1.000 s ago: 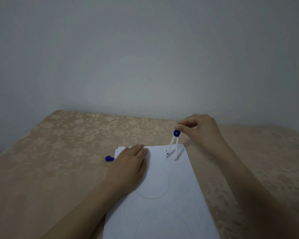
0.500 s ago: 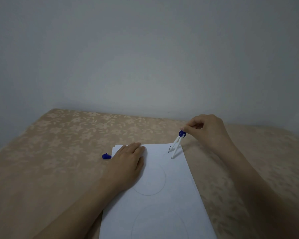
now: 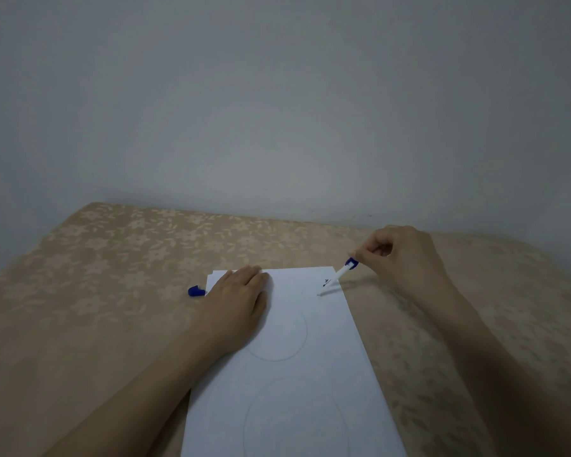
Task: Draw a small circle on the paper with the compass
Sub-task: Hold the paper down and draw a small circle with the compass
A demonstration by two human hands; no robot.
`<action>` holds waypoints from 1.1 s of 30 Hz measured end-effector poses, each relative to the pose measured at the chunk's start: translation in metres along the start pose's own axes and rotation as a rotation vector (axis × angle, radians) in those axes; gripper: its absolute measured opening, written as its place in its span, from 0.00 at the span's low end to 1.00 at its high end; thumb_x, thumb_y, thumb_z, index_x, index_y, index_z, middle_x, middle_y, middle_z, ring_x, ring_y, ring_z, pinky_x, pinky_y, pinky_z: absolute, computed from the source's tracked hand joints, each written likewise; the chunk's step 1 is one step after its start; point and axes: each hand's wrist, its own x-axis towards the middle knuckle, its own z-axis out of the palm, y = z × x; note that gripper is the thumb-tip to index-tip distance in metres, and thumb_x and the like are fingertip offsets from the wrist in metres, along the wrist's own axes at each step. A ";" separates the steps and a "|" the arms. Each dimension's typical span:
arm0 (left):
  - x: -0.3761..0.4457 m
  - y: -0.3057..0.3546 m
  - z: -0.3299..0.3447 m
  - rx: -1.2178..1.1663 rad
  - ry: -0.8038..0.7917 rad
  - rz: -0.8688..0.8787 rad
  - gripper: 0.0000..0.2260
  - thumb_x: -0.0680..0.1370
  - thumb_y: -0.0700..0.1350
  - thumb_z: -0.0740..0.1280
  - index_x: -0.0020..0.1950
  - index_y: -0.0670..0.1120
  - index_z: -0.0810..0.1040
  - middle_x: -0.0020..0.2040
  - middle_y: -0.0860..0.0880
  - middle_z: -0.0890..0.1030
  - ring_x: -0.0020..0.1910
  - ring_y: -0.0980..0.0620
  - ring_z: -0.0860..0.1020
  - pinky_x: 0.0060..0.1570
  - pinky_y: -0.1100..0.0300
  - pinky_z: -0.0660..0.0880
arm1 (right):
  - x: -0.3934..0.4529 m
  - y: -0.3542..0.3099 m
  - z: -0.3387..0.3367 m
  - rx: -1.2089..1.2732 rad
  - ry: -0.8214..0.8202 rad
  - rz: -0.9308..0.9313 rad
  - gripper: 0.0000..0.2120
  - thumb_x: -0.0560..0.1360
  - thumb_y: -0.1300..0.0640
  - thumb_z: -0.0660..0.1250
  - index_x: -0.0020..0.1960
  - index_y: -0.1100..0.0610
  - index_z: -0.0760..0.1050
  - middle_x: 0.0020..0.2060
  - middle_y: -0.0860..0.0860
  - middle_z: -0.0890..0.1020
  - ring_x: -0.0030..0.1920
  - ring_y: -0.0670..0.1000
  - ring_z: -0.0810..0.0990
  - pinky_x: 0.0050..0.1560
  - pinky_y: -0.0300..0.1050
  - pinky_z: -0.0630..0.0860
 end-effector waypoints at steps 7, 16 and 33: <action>-0.001 0.002 -0.002 -0.010 0.004 -0.014 0.13 0.79 0.38 0.59 0.61 0.39 0.74 0.62 0.42 0.77 0.60 0.44 0.74 0.60 0.54 0.66 | -0.017 -0.003 -0.001 -0.056 0.023 -0.036 0.08 0.67 0.51 0.73 0.31 0.50 0.80 0.31 0.47 0.81 0.35 0.47 0.78 0.36 0.48 0.74; -0.001 0.001 -0.002 -0.016 -0.001 -0.006 0.11 0.78 0.38 0.57 0.58 0.40 0.74 0.58 0.44 0.78 0.55 0.44 0.74 0.56 0.53 0.69 | -0.034 -0.027 0.005 -0.230 0.021 -0.169 0.15 0.70 0.48 0.71 0.28 0.52 0.72 0.29 0.44 0.73 0.34 0.46 0.74 0.31 0.41 0.62; -0.001 0.000 -0.003 -0.018 0.006 -0.004 0.10 0.78 0.39 0.56 0.52 0.39 0.75 0.52 0.44 0.78 0.51 0.44 0.75 0.52 0.51 0.70 | -0.005 -0.082 0.026 -0.641 -0.183 -0.465 0.11 0.71 0.58 0.62 0.31 0.58 0.66 0.33 0.53 0.75 0.33 0.57 0.73 0.28 0.41 0.58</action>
